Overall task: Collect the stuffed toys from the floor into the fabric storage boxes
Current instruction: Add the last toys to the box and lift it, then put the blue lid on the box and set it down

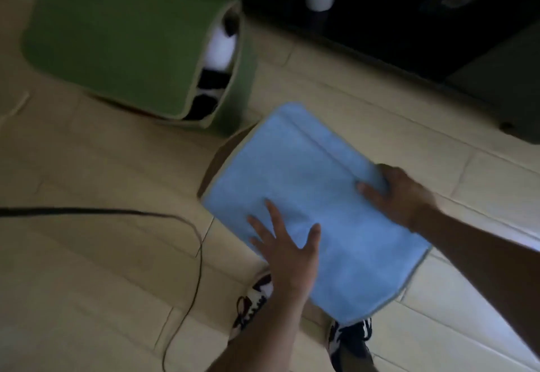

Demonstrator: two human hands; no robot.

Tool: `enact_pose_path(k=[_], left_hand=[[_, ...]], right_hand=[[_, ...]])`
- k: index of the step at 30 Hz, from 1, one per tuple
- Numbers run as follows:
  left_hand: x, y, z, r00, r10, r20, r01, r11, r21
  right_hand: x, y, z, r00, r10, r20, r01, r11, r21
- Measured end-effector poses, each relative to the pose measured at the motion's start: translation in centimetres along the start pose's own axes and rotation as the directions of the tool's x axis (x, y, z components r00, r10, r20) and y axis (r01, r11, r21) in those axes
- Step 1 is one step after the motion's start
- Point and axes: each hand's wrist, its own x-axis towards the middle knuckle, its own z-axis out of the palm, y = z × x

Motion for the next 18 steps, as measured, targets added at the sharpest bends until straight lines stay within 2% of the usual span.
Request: enact_pose_path(k=[1,3,5,7,9,12,15,17,18], left_hand=[[0.5,0.5,0.3,0.994,0.097,0.04,-0.101,0.985,0.138],[1.3,2.5,1.1,0.956,0.247,0.161,-0.291,0.871,0.397],[1.8,5.0,2.7,0.907,0.284,0.309,-0.415,0.725,0.55],[1.9,7.4,4.5,0.866,0.269,0.422,-0.496,0.577,0.649],[1.3,8.9,6.6,0.798,0.284,0.531,-0.602,0.376,0.704],[-0.3,8.8,9.7,0.628,0.32,0.71,-0.763,0.07,0.643],[-2.2,7.5,13.1,0.409,0.291,0.865,-0.845,-0.238,0.48],[-4.2,6.1,15.5,0.282,0.211,0.936,-0.842,-0.412,0.347],[-5.4,5.2,16.7,0.217,0.155,0.964,-0.833,-0.486,0.266]], right_hand=[[-1.5,1.9,0.4,0.996,0.079,-0.035,-0.077,0.995,0.058],[-4.7,4.7,1.7,0.972,0.226,-0.058,-0.21,0.956,0.205],[-7.9,6.3,3.5,0.929,0.368,-0.038,-0.328,0.867,0.374],[-10.9,6.9,5.6,0.866,0.5,-0.004,-0.416,0.724,0.55],[-13.8,6.3,8.1,0.77,0.634,0.065,-0.477,0.505,0.719],[-17.2,4.1,11.8,0.586,0.789,0.185,-0.451,0.128,0.883],[-19.4,2.8,15.3,0.422,0.826,0.373,-0.306,-0.257,0.917],[-20.8,1.6,17.6,0.352,0.784,0.511,-0.162,-0.486,0.859],[-21.4,0.8,18.7,0.365,0.735,0.572,-0.06,-0.595,0.802]])
